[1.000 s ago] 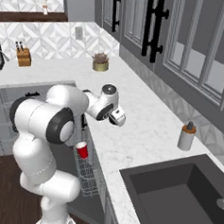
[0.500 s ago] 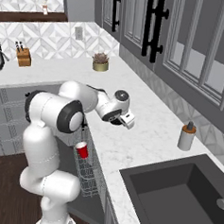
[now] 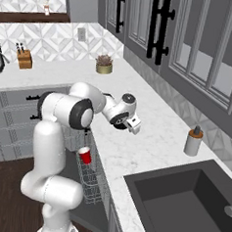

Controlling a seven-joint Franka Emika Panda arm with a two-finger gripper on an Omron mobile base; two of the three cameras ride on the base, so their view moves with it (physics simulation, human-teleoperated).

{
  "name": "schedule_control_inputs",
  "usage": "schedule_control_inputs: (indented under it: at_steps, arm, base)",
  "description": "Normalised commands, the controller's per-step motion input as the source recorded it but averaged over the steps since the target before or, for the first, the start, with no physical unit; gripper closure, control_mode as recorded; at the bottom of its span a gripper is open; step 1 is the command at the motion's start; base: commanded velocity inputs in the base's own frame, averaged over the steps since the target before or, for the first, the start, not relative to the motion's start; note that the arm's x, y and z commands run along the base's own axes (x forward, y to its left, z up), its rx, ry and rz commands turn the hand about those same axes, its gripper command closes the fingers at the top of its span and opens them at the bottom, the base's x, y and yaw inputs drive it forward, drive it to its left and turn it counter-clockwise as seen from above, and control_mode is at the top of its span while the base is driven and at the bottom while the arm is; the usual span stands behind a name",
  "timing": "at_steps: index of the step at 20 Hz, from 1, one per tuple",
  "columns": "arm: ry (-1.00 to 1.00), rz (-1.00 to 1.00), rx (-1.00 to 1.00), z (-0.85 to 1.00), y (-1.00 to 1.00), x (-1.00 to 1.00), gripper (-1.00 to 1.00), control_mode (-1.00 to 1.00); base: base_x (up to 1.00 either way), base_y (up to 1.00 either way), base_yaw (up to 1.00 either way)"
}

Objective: Pick up the cup and bowl from the counter, place them in the dishwasher, and close the dishwasher door.

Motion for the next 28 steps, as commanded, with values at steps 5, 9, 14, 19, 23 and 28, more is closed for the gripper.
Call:
schedule_control_inputs:
  at_steps: [5,9,14,19,23,28]
  arm:
    - [0.04,0.0,0.0,-0.18,0.0,0.33,-1.0,-1.0]
    - [0.05,0.0,0.0,-0.25,0.0,0.31,-1.0,-1.0]
    - [0.08,0.0,0.0,-0.34,0.0,0.23,-1.0,-1.0]
    - [0.1,0.0,0.0,-0.35,0.03,0.22,1.0,-1.0]
    - [0.06,0.0,0.0,-0.26,0.01,0.12,1.0,-1.0]
    - [0.0,0.0,0.01,-0.15,0.19,-0.18,1.0,-1.0]
  base:
    - [0.0,0.0,0.0]
    - [0.0,0.0,0.0]
    - [0.0,0.0,0.0]
    - [0.0,0.0,0.0]
    - [0.0,0.0,0.0]
    - [0.0,0.0,0.0]
